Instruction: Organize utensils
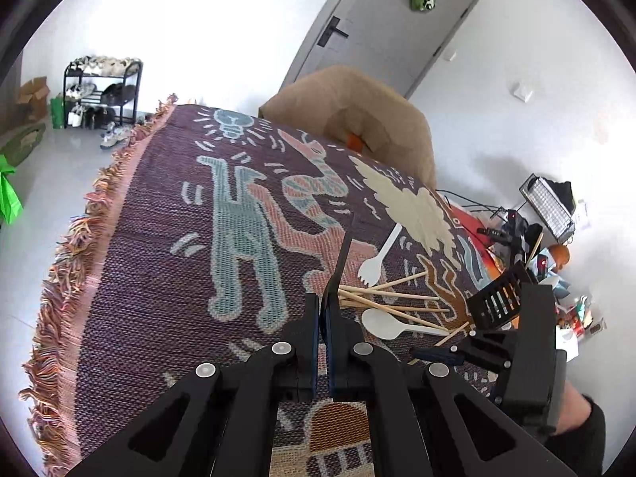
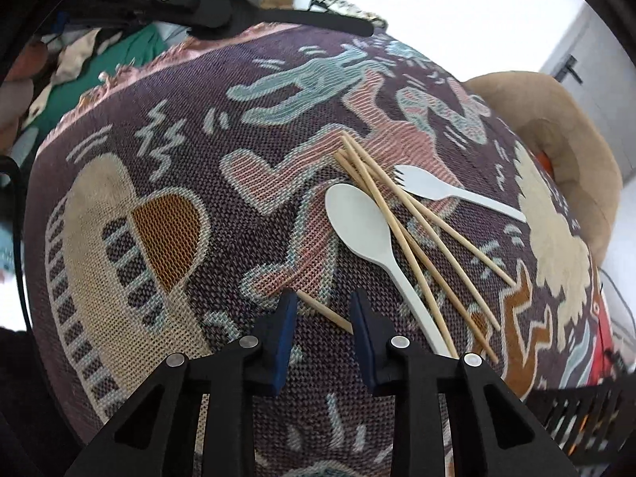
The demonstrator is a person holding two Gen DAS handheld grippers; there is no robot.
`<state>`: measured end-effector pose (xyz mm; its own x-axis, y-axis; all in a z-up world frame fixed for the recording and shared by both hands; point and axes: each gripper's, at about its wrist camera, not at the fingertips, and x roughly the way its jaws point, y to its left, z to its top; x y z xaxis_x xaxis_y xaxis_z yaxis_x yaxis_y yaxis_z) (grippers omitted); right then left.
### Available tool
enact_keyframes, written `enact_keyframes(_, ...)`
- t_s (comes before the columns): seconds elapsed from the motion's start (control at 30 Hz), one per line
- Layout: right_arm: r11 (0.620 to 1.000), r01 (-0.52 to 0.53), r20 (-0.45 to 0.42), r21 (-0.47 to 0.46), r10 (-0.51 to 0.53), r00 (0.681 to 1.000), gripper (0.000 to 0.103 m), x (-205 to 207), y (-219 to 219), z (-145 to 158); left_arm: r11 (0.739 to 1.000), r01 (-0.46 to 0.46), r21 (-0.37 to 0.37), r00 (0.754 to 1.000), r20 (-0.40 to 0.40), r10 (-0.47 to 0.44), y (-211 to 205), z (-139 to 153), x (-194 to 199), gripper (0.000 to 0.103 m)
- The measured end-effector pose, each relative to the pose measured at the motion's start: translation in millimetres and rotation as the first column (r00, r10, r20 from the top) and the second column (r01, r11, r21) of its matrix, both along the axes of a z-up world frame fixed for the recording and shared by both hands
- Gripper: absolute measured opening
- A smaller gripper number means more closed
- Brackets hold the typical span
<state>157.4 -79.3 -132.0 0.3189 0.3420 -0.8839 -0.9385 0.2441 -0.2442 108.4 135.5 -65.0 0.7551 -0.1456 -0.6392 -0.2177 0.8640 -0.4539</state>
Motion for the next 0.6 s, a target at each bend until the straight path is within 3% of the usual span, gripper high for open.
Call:
enact_keyframes(0.23, 0.992, -0.103, -0.012, -0.069, 0.103, 0.995, 0.008, -2.5, 19.4, -3.1, 1.0, -0.009, -0.014, 1.0, 0.011, 0.009, 11.1, 1.3, -6.7, 0.002)
enact_keyframes(0.33, 0.991, -0.11, 0.009, -0.077, 0.111, 0.994, 0.005, -4.9, 22.1, -2.3, 1.0, 0.001, -0.008, 1.0, 0.009, -0.001, 11.5, 3.0, -7.6, 0.002)
enact_keyframes(0.47, 0.998, -0.032, 0.003, 0.059, 0.032, 0.999, 0.005, 4.6, 8.6, 23.9, 1.0, 0.023, 0.01, 1.0, 0.012, -0.023, 7.6, 7.9, -9.3, 0.002)
enact_keyframes(0.6, 0.979, 0.023, 0.024, 0.204, -0.029, 0.999, 0.005, 6.9, -12.8, 58.8, 0.998, 0.053, 0.024, 0.998, 0.017, -0.053, -0.6, 12.4, -7.3, 0.002)
